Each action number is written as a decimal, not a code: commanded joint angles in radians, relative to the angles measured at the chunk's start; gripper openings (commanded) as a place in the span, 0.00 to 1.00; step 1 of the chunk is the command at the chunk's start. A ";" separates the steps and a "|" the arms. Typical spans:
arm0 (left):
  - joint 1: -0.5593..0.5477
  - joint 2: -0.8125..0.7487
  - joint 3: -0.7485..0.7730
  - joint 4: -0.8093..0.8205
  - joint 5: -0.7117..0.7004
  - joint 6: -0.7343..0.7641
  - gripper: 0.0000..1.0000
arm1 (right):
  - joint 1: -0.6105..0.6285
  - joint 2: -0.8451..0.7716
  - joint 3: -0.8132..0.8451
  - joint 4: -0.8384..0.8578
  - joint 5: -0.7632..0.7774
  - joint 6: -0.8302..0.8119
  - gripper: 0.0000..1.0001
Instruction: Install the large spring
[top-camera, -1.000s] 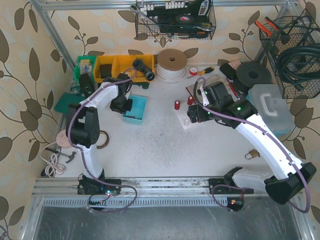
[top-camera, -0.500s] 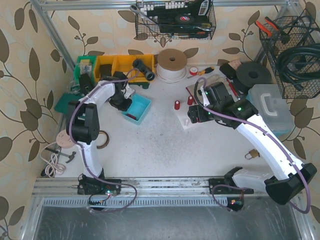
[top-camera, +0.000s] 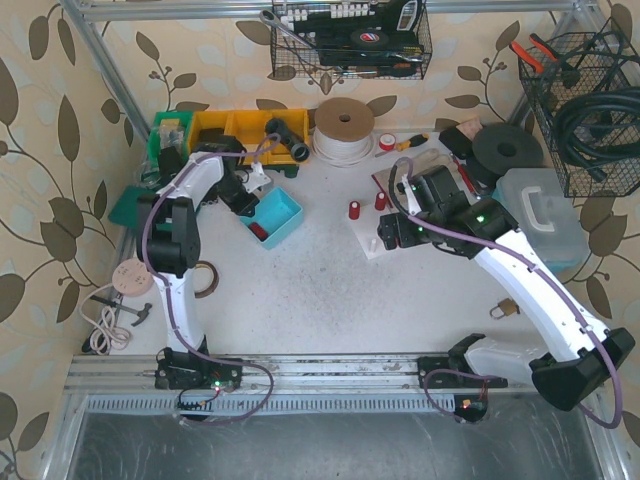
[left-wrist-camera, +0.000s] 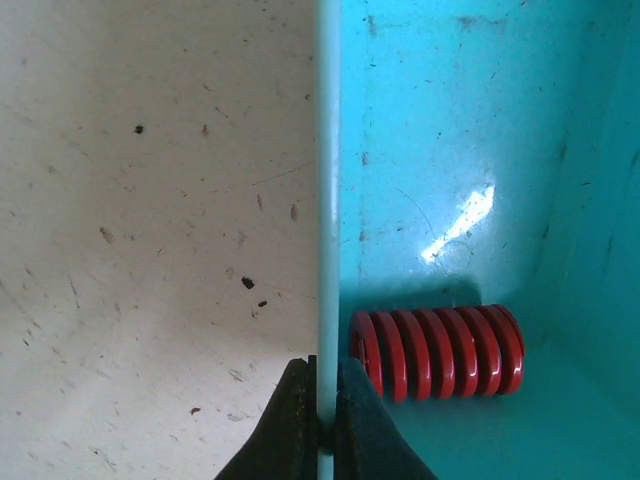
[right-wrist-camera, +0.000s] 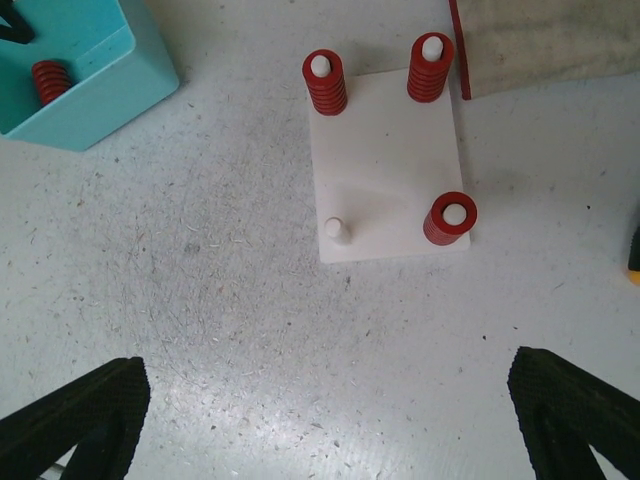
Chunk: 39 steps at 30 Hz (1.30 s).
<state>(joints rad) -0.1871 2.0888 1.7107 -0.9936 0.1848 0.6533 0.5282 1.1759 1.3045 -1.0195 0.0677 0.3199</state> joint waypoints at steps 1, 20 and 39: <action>-0.002 0.008 0.033 -0.074 -0.027 0.121 0.00 | 0.001 -0.017 0.022 -0.044 0.019 -0.016 0.97; -0.002 -0.158 0.089 0.099 -0.130 -0.264 0.49 | 0.001 -0.077 0.032 -0.062 0.002 -0.004 0.96; -0.185 -0.181 0.040 -0.053 -0.299 -1.638 0.40 | 0.001 -0.194 -0.024 -0.029 0.017 0.038 0.96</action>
<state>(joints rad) -0.3164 1.8599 1.6791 -0.9253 -0.0547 -0.7357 0.5282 1.0157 1.3025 -1.0512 0.0742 0.3363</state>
